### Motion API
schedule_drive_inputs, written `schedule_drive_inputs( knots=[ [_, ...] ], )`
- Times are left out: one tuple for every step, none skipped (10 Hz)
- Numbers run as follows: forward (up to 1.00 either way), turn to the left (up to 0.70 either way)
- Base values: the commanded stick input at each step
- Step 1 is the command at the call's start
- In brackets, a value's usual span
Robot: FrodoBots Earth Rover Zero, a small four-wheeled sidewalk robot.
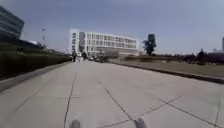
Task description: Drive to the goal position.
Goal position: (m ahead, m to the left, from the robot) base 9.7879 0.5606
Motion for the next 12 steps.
schedule_drive_inputs(
  knots=[
    [0.7, 0.01],
    [0.7, 0.01],
    [0.7, 0.01],
    [0.7, 0.01],
    [0.7, 0.09],
    [0.7, 0.23],
    [0.7, 0.28],
    [0.7, 0.31],
    [0.7, 0.17],
    [0.7, 0.07],
    [0.7, 0.01],
    [0.7, 0.01]
  ],
)
